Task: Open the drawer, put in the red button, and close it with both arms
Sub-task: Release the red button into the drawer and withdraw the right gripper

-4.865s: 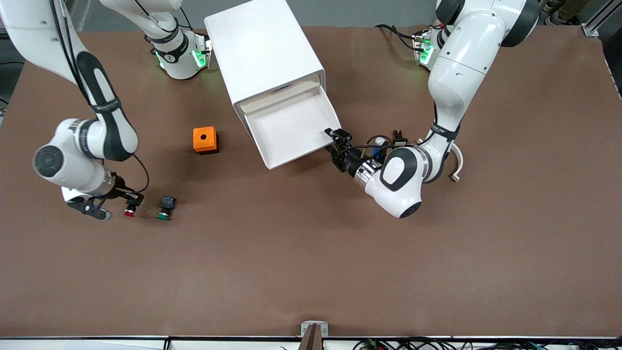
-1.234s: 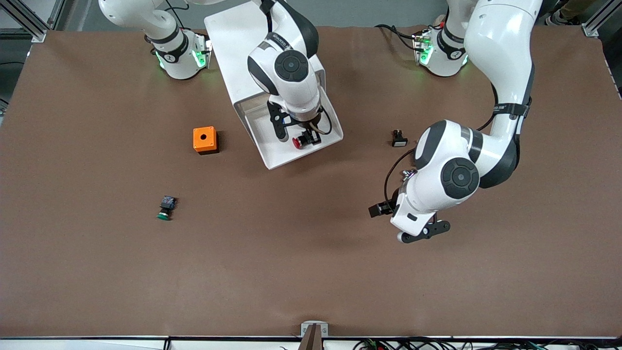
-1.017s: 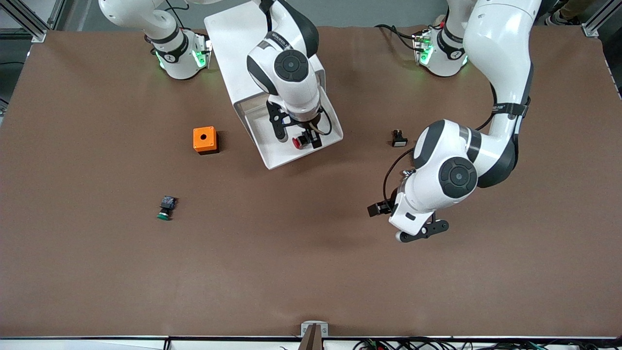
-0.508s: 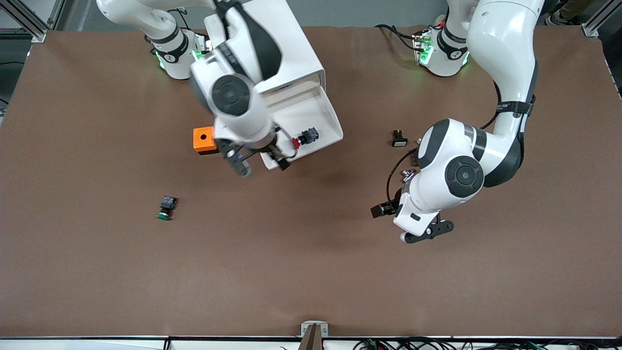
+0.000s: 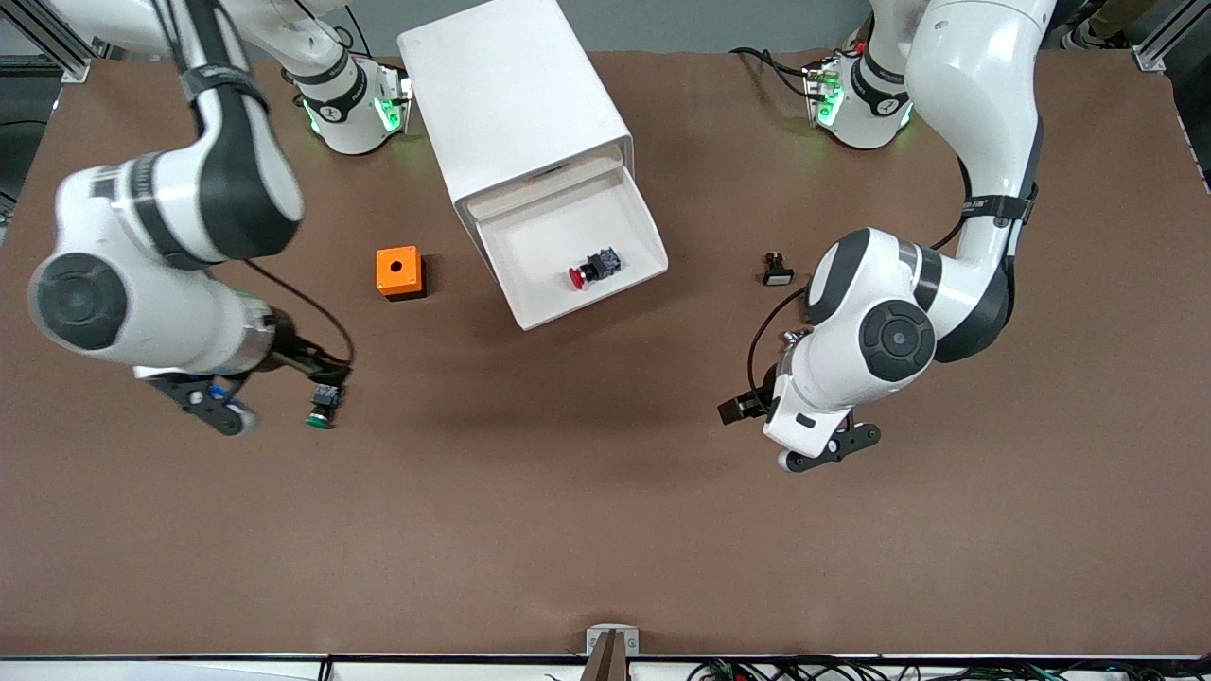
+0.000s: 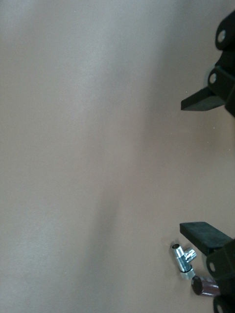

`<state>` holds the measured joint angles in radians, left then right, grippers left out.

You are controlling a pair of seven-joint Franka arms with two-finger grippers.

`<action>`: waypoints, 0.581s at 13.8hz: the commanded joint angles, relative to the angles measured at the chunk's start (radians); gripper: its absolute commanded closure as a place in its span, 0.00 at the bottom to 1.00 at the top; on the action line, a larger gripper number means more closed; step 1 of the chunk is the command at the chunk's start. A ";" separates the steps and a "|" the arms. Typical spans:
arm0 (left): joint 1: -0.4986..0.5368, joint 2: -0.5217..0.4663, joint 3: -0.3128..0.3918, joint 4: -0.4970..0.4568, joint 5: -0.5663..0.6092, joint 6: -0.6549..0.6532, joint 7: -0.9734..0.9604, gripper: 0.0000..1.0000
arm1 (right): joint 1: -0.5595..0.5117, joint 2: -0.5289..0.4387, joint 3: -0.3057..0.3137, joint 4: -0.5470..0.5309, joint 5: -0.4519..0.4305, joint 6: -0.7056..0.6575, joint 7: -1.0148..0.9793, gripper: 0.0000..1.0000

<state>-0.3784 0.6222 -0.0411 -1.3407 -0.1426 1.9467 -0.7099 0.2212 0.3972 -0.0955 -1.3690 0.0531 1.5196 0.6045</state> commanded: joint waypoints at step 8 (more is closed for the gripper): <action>-0.103 -0.015 0.007 -0.049 0.023 0.018 -0.135 0.00 | -0.253 -0.106 0.020 0.017 -0.073 -0.111 -0.547 0.00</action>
<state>-0.4579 0.6229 -0.0421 -1.3654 -0.1425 1.9472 -0.8194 -0.0107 0.2999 -0.0958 -1.3667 0.0104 1.4272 0.1141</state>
